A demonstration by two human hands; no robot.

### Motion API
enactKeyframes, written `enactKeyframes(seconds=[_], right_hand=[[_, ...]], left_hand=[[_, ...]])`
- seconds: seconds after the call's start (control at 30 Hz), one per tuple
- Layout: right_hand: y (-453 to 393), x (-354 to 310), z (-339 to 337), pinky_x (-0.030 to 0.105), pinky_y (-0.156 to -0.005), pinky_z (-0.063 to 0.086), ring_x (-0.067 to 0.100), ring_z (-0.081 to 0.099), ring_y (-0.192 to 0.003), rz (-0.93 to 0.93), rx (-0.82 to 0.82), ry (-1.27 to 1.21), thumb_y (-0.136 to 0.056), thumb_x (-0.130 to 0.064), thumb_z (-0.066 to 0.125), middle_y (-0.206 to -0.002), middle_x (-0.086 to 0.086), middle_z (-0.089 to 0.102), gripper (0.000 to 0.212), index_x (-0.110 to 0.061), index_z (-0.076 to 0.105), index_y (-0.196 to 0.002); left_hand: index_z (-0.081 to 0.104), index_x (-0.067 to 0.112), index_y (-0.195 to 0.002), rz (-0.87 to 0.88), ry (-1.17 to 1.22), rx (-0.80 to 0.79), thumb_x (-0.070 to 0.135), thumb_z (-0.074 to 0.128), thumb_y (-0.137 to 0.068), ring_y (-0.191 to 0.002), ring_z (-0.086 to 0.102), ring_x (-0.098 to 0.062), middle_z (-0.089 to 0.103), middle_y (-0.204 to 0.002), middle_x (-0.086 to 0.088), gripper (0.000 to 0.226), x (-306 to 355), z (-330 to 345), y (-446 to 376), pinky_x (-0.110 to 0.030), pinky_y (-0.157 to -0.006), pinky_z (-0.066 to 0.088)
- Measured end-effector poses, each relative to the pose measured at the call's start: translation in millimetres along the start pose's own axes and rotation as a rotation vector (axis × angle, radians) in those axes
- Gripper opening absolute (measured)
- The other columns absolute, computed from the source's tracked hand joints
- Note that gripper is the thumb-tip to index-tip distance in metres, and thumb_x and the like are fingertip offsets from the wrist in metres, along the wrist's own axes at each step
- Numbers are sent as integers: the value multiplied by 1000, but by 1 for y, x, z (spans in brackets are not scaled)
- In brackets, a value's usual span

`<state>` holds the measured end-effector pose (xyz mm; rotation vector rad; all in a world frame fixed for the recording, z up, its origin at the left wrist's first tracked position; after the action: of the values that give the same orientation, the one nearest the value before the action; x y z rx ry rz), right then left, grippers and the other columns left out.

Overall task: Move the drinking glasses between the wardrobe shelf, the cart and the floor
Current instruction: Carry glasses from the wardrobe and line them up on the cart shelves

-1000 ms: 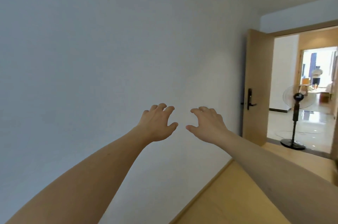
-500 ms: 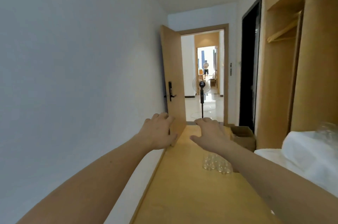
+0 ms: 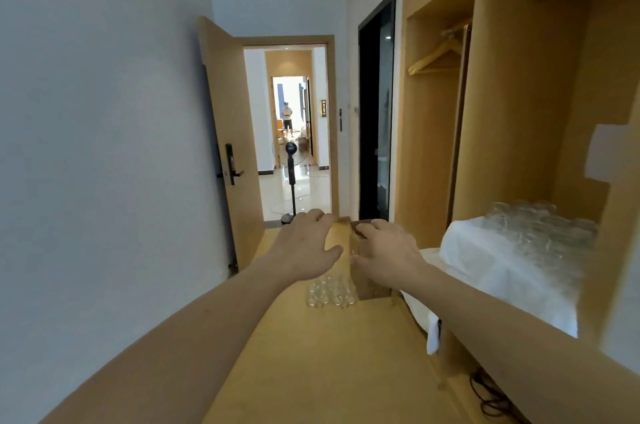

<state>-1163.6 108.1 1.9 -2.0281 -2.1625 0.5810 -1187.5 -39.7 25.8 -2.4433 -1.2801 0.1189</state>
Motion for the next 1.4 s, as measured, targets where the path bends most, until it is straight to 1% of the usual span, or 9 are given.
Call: enactKeyframes(seconds=[0.17,0.33,0.47,0.57,0.73,0.9,1.07,1.23,1.4], right_hand=[[-1,41,22,45,-102,43,27,48,-128,88,-28,2,-90,-57,60,-138,-1,54,58,-30,50,-140],[-36,100,18,53,-113,34,28,38,-141,194,-22,30,-93,-57,60,-153,0,43,64,-32,41,-149],[-81,147,18,52,-111,36,28,41,-138,231,18,0,-91,-55,62,-149,1,47,63,-31,44,-146],[-117,175,27,51,-112,35,27,40,-138,243,19,-23,-91,-55,62,-150,0,47,63,-31,43,-146],[-170,223,34,51,-112,36,27,40,-139,263,19,-11,-91,-58,61,-152,0,45,66,-31,41,-148],[-215,277,36,51,-112,36,26,38,-143,325,21,12,-90,-61,60,-156,-1,41,71,-32,38,-151],[-238,319,51,49,-114,35,26,37,-144,384,4,18,-91,-59,60,-157,0,40,72,-29,37,-152],[-257,359,67,48,-113,36,27,39,-141,463,-26,72,-92,-59,59,-154,1,43,70,-29,38,-152],[-272,406,74,47,-109,38,32,38,-139,612,-21,129,-91,-58,59,-151,6,45,65,-29,43,-148]], left_hand=[[40,22,-150,54,30,-67,47,59,-95,-138,38,-28,42,-152,-6,63,3,40,-35,-47,-109,41],[37,23,-152,76,20,-111,49,59,-95,-140,37,-29,40,-154,-6,66,5,70,-90,-47,-109,42],[39,25,-150,103,-24,-85,51,57,-95,-133,42,-27,46,-146,-4,64,8,86,-146,-45,-102,41],[38,27,-151,139,-97,-109,52,55,-96,-135,41,-27,43,-150,-3,62,14,100,-191,-47,-99,42],[36,24,-152,172,-90,-130,50,55,-97,-136,40,-28,41,-152,-4,63,26,115,-269,-49,-105,44],[33,24,-154,183,-39,-108,48,55,-98,-137,39,-28,40,-152,-5,65,36,137,-344,-50,-107,44],[37,21,-151,237,-35,-160,51,55,-96,-135,40,-29,42,-149,-5,65,47,180,-396,-51,-106,44],[38,22,-150,326,17,-190,51,57,-95,-137,39,-29,42,-150,-5,65,63,222,-450,-50,-107,44],[36,24,-151,473,90,-183,51,58,-94,-140,37,-31,36,-155,-8,67,86,254,-512,-49,-111,40]])
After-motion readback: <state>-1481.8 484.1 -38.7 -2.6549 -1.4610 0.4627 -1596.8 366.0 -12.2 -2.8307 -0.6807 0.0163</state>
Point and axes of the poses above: each hand's wrist, its own y-axis away from the middle knuckle, its own z-axis out of the palm, x = y × z, the point moved 7 cm from there along -y, towards the middle knuckle
